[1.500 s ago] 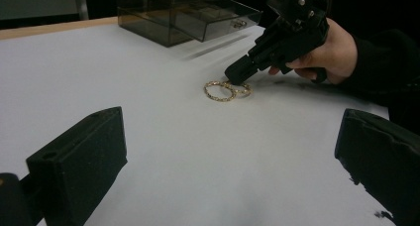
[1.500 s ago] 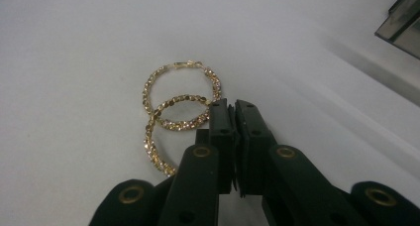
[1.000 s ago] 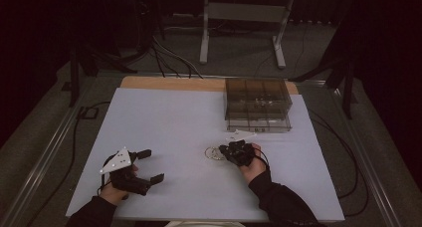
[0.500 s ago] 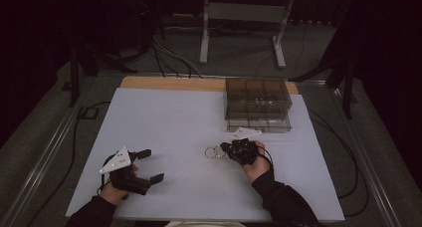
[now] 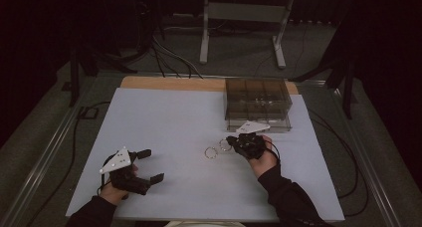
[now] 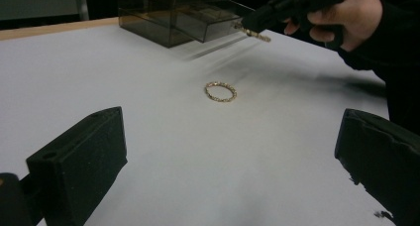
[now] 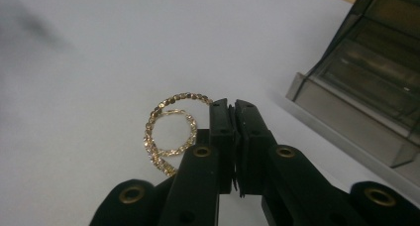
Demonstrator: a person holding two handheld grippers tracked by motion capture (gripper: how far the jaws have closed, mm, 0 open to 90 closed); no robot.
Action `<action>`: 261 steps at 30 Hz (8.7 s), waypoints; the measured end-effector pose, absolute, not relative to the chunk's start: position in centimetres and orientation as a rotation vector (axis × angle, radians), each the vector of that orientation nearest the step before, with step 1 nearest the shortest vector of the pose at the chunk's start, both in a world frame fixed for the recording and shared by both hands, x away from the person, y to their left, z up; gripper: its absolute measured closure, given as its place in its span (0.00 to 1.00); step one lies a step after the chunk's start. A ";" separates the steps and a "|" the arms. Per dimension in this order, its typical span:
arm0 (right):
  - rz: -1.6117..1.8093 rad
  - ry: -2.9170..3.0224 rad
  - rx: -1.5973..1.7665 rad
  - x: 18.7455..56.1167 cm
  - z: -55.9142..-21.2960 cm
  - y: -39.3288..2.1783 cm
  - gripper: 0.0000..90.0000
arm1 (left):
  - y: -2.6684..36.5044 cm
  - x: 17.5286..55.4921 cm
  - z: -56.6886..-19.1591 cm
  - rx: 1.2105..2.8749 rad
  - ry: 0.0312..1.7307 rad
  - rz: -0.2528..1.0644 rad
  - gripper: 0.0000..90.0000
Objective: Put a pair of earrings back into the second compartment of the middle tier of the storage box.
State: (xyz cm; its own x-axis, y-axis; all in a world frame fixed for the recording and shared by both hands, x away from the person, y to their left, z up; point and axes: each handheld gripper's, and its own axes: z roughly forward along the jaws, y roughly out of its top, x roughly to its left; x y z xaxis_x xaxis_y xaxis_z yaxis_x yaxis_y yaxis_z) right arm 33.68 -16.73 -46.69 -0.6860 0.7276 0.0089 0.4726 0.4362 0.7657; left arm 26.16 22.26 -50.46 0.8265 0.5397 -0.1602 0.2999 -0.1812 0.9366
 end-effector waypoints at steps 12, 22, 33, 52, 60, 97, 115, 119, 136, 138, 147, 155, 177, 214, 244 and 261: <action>1.102 2.335 1.034 34.1 -45.3 -18.0 0.98 | 22.2 26.1 -50.4 1.783 0.643 0.245 0.01; 1.114 2.267 1.078 34.9 -43.9 -19.9 0.98 | 22.2 26.1 -50.4 1.783 0.643 0.243 0.01; 1.092 2.194 1.150 36.6 -43.3 -22.2 0.98 | 22.3 26.2 -50.4 1.776 0.648 0.241 0.01; 1.015 2.115 1.268 40.4 -43.7 -23.9 0.97 | 22.2 26.0 -50.3 1.782 0.632 0.244 0.01; 0.955 2.102 1.312 41.6 -45.0 -24.2 0.97 | 22.3 26.0 -50.3 1.778 0.638 0.243 0.01; 1.204 2.179 1.237 39.4 -43.0 -22.9 0.21 | 22.3 26.1 -50.4 1.777 0.638 0.231 0.01; 1.332 2.283 1.098 37.3 -41.9 -19.6 0.07 | 22.3 26.1 -50.4 1.777 0.639 0.233 0.01; 1.351 2.297 1.072 36.7 -41.8 -18.9 0.07 | 22.3 26.1 -50.3 1.775 0.637 0.233 0.01; 1.345 2.423 1.010 35.2 -45.1 -15.6 0.08 | 22.4 26.1 -50.4 1.774 0.638 0.230 0.01; 1.335 2.444 1.019 35.1 -45.7 -15.2 0.08 | 22.3 26.1 -50.4 1.778 0.636 0.231 0.01; 1.259 2.507 1.070 34.7 -48.6 -14.0 0.17 | 22.3 26.1 -50.4 1.776 0.638 0.226 0.01; 1.135 2.513 1.062 34.7 -50.5 -13.1 0.41 | 22.4 26.2 -50.5 1.776 0.639 0.224 0.01; 0.942 2.540 1.043 35.1 -51.7 -12.0 0.96 | 22.3 26.2 -50.5 1.778 0.641 0.221 0.01; 1.083 2.475 1.027 34.6 -47.4 -13.7 0.97 | 22.3 26.1 -50.5 1.781 0.636 0.223 0.01; 1.156 2.310 1.149 35.9 -43.7 -19.0 0.97 | 22.3 26.1 -50.4 1.778 0.635 0.234 0.01; 1.161 2.167 1.282 37.5 -42.4 -23.6 0.97 | 22.3 26.2 -50.4 1.779 0.640 0.229 0.01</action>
